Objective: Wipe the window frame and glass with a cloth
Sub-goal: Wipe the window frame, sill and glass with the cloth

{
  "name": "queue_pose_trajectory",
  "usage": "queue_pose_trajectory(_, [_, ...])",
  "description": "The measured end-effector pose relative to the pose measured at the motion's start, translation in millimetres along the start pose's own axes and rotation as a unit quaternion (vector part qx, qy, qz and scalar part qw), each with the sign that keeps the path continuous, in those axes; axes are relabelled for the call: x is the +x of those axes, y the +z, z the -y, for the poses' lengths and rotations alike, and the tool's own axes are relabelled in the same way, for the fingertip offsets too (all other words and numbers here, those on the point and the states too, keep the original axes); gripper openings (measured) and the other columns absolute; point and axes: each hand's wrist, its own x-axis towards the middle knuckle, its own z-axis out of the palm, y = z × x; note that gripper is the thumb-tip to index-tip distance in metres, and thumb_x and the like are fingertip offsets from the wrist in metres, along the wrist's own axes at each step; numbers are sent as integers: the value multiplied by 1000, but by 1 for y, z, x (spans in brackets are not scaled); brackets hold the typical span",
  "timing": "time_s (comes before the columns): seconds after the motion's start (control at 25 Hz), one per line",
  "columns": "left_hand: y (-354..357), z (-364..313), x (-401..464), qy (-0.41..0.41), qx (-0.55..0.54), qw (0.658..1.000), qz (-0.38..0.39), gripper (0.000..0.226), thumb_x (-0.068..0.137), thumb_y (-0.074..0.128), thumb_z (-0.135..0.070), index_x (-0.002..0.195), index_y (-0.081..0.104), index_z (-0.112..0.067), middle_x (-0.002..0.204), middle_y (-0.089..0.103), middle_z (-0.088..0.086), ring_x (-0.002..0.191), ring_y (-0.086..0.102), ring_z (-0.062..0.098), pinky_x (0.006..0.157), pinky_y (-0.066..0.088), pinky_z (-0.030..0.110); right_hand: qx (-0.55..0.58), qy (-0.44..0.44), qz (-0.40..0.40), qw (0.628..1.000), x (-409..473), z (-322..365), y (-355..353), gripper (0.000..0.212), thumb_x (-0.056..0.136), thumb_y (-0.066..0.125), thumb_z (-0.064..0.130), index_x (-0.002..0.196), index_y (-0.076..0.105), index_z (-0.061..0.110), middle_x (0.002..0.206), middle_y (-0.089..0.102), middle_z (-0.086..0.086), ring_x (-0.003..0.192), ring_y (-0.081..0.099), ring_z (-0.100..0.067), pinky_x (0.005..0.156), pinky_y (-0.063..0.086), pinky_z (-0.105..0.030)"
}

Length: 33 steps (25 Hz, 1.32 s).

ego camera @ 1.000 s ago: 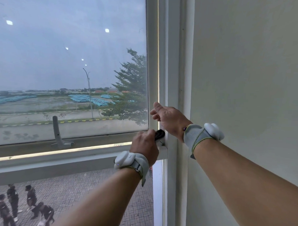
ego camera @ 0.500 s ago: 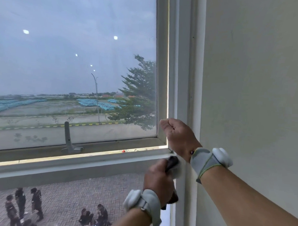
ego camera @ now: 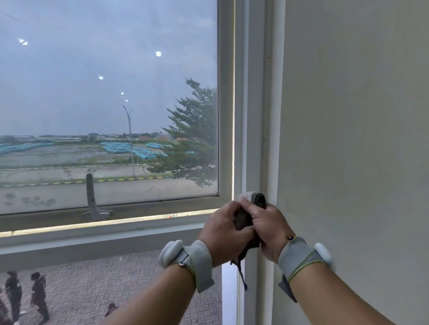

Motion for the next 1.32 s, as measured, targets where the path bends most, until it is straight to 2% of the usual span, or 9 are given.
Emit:
queue_pose_trajectory(0.12, [-17, 3, 5, -17, -58, 998, -10, 41, 63, 62, -41, 85, 61, -7, 99, 69, 6, 91, 67, 21, 80, 58, 42, -65, -36, -39, 996, 6, -7, -11, 13, 82, 70, 22, 89, 72, 11, 88, 74, -15, 80, 71, -35, 70, 58, -56])
queue_pose_trajectory(0.2, [-27, 5, 10, -4, -49, 997, -55, 43, 68, 59, -42, 70, 58, 1, 91, 68, 2, 80, 65, 17, 75, 58, 44, -164, -84, -54, 981, 6, -8, -13, 14, 82, 68, 21, 93, 70, 14, 89, 73, -7, 82, 69, -29, 75, 59, -47])
queue_pose_trajectory(0.28, [-35, 8, 13, -5, -19, 997, -80, 46, 76, 59, -41, 60, 59, 2, 71, 58, -1, 63, 55, 14, 60, 54, 39, -299, -155, -76, 939, 3, -7, -16, 13, 83, 66, 22, 94, 67, 16, 88, 69, -1, 82, 63, -24, 74, 54, -33])
queue_pose_trajectory(0.36, [-43, 11, 13, -18, 21, 995, -95, 45, 83, 62, -35, 52, 52, -3, 57, 45, -2, 53, 42, 15, 49, 41, 29, -389, -248, -105, 881, -2, -8, -18, 9, 83, 66, 20, 87, 61, 14, 81, 63, -2, 74, 56, -23, 66, 41, -26])
queue_pose_trajectory(0.48, [-58, 15, 12, -34, 55, 993, -103, 35, 85, 63, -31, 64, 56, -5, 57, 49, 1, 55, 42, 16, 56, 38, 27, -426, -306, -124, 843, -2, -20, -20, 16, 79, 66, 20, 80, 53, 12, 79, 56, -6, 70, 50, -25, 63, 35, -28])
queue_pose_trajectory(0.64, [-75, 15, 13, -26, 80, 992, -97, 18, 86, 65, -26, 73, 64, -13, 61, 55, -5, 58, 48, 12, 61, 45, 27, -429, -307, -139, 838, 4, -30, -18, 19, 76, 65, 15, 78, 46, 14, 80, 53, -8, 69, 47, -27, 62, 33, -29])
queue_pose_trajectory(0.88, [-97, 19, 13, -21, 131, 987, -95, 13, 86, 64, -26, 78, 67, -17, 75, 67, -1, 74, 63, 18, 71, 53, 29, -443, -312, -132, 830, 13, -48, -3, 14, 71, 63, 6, 78, 51, 8, 80, 54, -10, 70, 52, -32, 60, 34, -29])
queue_pose_trajectory(1.16, [-112, 33, 7, -33, 132, 987, -88, 12, 86, 65, -26, 78, 67, -17, 72, 66, -3, 68, 59, 15, 69, 52, 28, -468, -274, -126, 831, 18, -64, 6, 16, 72, 64, 6, 86, 55, 6, 89, 59, -13, 79, 56, -36, 64, 42, -32])
queue_pose_trajectory(1.32, [-120, 40, 3, -44, 127, 987, -91, 12, 86, 65, -23, 81, 68, -12, 72, 67, 0, 65, 57, 14, 68, 50, 27, -446, -282, -105, 843, 11, -64, 26, 18, 73, 65, 6, 88, 56, 8, 89, 57, -9, 80, 55, -31, 67, 37, -27])
